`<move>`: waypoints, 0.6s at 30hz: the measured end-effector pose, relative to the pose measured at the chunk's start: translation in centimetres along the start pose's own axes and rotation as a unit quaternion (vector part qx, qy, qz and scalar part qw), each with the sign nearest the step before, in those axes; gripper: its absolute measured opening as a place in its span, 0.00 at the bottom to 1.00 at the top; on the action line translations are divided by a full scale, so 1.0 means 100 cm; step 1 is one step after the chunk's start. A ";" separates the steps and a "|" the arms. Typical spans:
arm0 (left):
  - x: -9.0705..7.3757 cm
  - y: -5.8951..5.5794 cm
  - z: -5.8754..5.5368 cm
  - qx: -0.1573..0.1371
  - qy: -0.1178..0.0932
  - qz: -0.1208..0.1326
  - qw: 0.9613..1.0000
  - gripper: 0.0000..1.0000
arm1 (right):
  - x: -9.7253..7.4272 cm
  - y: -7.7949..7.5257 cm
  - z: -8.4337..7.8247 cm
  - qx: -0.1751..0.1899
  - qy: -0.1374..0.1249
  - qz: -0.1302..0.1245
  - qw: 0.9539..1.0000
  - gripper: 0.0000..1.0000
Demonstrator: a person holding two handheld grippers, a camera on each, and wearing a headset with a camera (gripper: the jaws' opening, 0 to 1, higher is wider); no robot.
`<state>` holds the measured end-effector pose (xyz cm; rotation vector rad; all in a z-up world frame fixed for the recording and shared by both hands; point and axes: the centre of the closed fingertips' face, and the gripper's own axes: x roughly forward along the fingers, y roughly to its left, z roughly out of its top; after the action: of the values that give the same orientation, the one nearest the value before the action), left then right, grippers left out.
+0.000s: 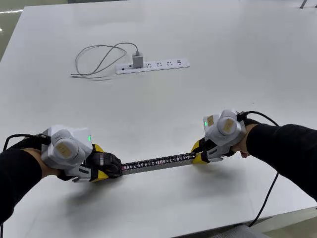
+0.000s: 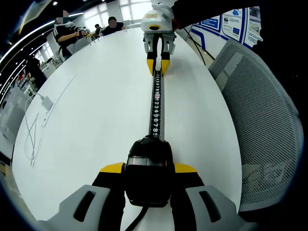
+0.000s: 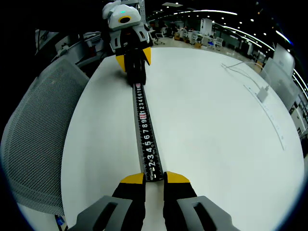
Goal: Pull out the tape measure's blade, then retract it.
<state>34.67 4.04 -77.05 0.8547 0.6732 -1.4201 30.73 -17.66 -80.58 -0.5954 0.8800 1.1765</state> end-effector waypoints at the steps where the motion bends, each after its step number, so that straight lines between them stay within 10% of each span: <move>1: 0.000 0.000 0.000 0.000 0.000 0.000 1.000 0.31 | 0.000 0.000 -0.001 0.000 0.000 0.000 1.000 0.09; 18: 0.000 0.000 0.000 0.001 0.000 0.000 1.000 0.31 | -0.004 -0.002 -0.006 0.004 0.002 -0.002 1.000 0.09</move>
<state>34.65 4.03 -77.01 0.8560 0.6731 -1.4207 30.73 -18.38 -80.55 -0.5927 0.8877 1.1684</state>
